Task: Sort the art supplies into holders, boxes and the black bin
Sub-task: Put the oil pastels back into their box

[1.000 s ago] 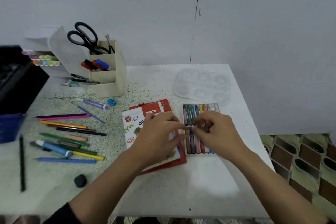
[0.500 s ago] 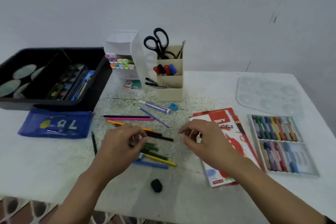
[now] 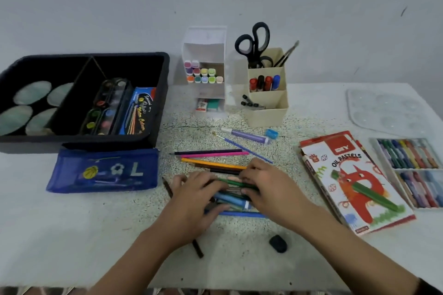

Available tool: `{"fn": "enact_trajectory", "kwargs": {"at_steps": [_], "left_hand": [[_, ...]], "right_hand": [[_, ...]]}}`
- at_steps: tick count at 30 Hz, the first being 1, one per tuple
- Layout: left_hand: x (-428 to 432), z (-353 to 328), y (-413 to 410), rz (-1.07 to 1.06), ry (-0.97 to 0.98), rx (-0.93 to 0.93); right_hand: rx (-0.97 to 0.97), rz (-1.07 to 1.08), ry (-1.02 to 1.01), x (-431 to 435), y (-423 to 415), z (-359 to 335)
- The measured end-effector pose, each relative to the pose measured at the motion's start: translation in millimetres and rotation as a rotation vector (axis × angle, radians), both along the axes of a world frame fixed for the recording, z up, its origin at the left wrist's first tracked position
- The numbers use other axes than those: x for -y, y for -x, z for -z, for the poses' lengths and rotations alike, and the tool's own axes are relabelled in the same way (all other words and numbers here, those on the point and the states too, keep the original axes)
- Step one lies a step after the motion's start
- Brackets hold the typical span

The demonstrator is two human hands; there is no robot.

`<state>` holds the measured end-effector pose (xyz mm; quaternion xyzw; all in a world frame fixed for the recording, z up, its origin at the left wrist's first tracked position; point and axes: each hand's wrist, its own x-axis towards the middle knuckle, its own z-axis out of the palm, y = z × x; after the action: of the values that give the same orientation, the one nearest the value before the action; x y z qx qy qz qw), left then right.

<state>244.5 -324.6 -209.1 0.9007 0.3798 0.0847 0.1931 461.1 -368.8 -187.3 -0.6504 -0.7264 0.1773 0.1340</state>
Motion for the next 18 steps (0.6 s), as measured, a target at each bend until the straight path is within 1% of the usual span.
{"fn": "enact_trajectory", "kwargs": {"at_steps": [4, 7, 13, 18], "left_hand": [[-14.3, -1.4, -3.9, 0.026, 0.114, 0.064], [-23.3, -6.2, -7.5, 0.047, 0.192, 0.062], [-31.6, -9.0, -16.5, 0.085, 0.209, -0.04], [-33.0, -13.0, -19.4, 0.095, 0.231, -0.031]], "right_hand": [[0.013, 0.038, 0.05, -5.0, 1.5, -2.4], [0.036, 0.046, 0.099, -8.8, 3.0, -5.1], [0.031, 0.04, 0.168, -16.6, 3.2, -6.5], [-0.008, 0.063, 0.194, -17.3, -1.3, -9.7]]}}
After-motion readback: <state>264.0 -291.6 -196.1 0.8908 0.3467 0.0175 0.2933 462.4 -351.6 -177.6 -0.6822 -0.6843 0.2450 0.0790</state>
